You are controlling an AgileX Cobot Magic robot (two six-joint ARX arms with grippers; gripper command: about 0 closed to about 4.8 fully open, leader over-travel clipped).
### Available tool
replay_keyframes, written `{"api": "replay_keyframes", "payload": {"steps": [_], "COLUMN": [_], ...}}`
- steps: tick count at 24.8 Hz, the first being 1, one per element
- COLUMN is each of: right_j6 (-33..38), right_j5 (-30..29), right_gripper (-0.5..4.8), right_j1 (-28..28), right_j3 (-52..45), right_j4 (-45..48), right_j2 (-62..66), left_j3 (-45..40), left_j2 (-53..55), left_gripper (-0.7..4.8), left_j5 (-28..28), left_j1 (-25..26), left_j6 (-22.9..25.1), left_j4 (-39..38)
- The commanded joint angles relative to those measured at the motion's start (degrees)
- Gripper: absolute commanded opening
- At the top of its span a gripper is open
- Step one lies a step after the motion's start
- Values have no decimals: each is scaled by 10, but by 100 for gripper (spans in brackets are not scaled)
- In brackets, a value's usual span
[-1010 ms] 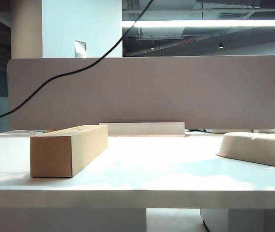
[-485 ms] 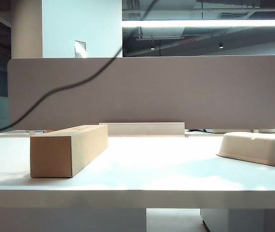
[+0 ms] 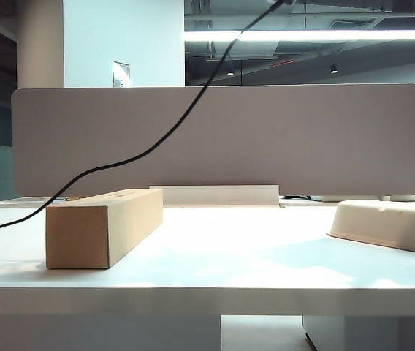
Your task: Pick up the charging cable and the phone, plug the charging cable into the charging port on the phone, and finally place them back on the table.
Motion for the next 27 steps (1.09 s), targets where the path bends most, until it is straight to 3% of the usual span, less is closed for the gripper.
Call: {"api": "replay_keyframes", "payload": {"steps": [1, 7, 9, 12, 15, 17, 27], "right_j6": [-49, -138, -140, -140, -140, -140, -139], "right_j5": [31, 86, 97, 113, 122, 129, 162], "right_gripper": [-6, -6, -6, -6, -6, -6, -6], "right_j1": [0, -8, -11, -25, -35, -35, -36], "right_j3": [5, 5, 4, 4, 3, 3, -4], "right_j4": [14, -112, -135, -168, -199, -208, -242], "right_j2": [-2, 12, 20, 43, 66, 78, 143], "left_j3": [3, 4, 4, 3, 3, 3, 3], "left_j2": [-8, -55, -72, -113, -145, -161, -214], "left_gripper": [230, 220, 175, 47, 42, -9, -6], "left_j5": [-27, -162, -176, -186, -219, -238, -241], "left_j1": [2, 3, 3, 10, 15, 21, 43], "left_j6": [3, 50, 52, 63, 64, 64, 60], "left_j4": [-25, -96, -102, -112, -121, -124, -144]}}
